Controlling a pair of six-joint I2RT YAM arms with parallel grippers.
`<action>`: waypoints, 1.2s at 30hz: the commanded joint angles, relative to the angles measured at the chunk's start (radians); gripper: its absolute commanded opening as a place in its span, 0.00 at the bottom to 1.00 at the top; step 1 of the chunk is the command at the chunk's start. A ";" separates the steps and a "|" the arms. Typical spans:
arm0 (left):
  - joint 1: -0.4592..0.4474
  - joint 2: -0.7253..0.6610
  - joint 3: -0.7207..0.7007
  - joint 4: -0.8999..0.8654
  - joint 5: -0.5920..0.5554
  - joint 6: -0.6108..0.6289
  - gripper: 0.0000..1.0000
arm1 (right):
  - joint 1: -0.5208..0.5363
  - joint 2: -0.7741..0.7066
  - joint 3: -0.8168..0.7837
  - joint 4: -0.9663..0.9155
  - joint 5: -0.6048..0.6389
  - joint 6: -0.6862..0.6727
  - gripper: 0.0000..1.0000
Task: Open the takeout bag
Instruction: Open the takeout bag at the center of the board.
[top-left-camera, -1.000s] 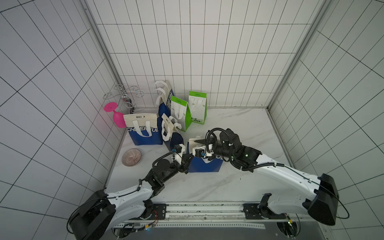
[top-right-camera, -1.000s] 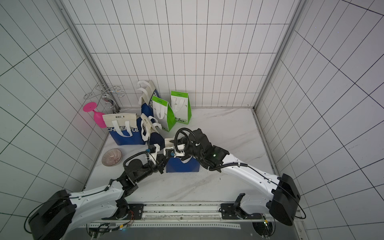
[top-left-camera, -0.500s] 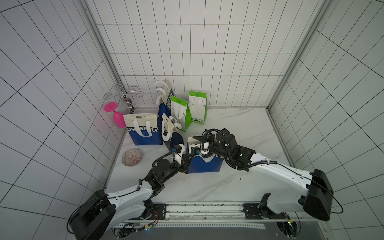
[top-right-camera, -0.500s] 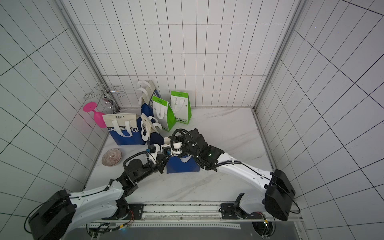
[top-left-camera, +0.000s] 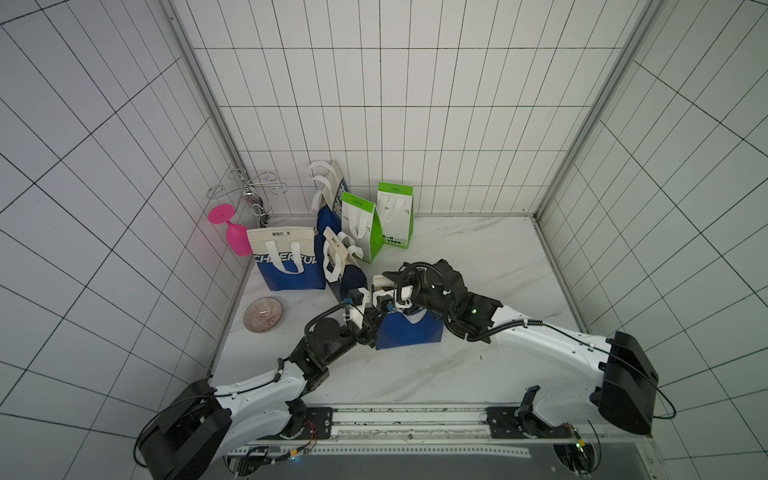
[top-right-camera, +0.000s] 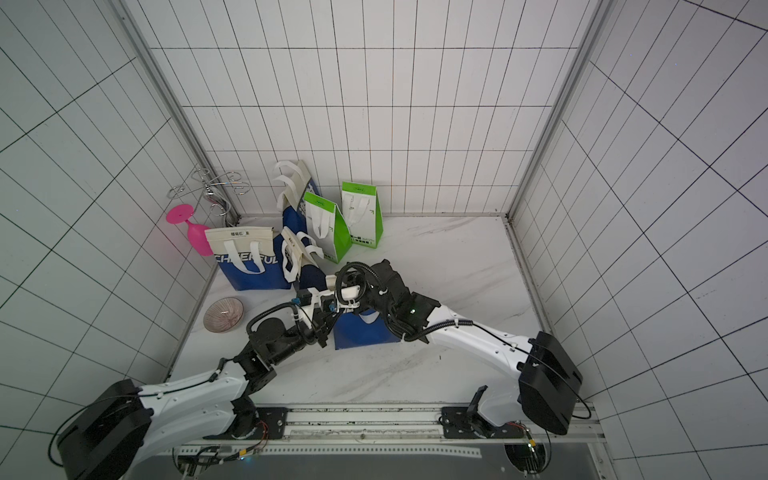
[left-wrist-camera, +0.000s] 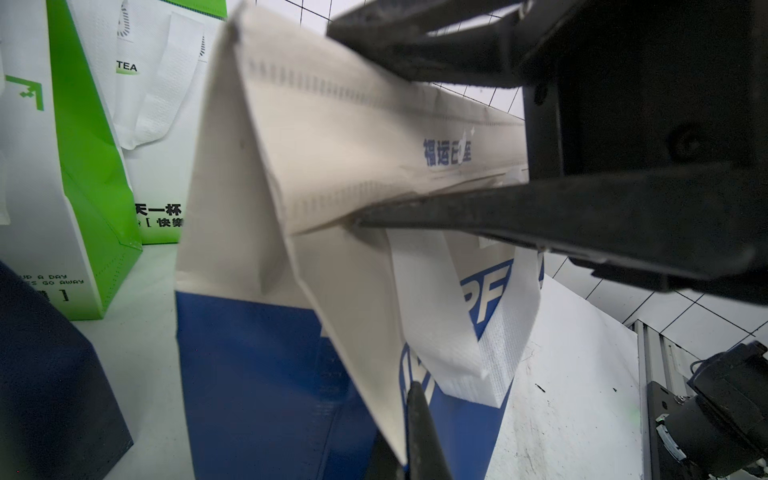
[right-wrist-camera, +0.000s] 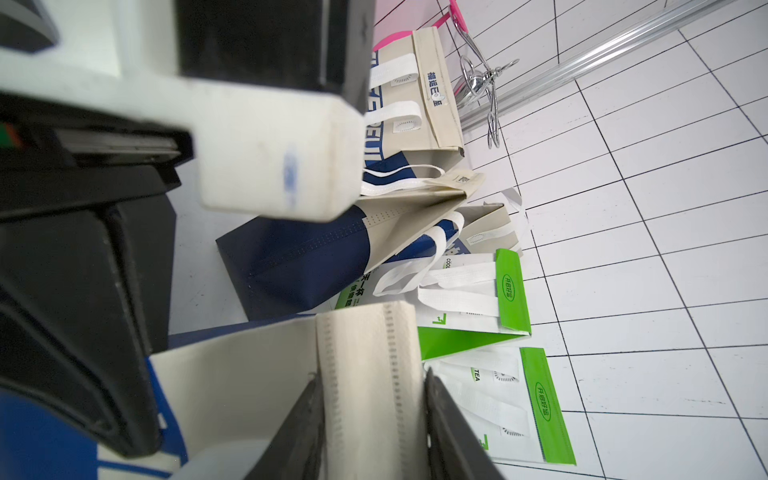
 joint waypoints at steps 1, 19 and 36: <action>-0.005 -0.002 -0.005 -0.003 0.020 0.007 0.00 | 0.005 0.018 -0.056 0.022 0.041 -0.030 0.43; -0.004 0.004 -0.004 0.000 0.026 0.003 0.00 | 0.003 0.014 -0.015 0.086 0.098 0.056 0.33; -0.004 0.010 -0.002 0.000 0.026 0.001 0.00 | 0.011 -0.013 -0.220 0.442 0.078 -0.030 0.26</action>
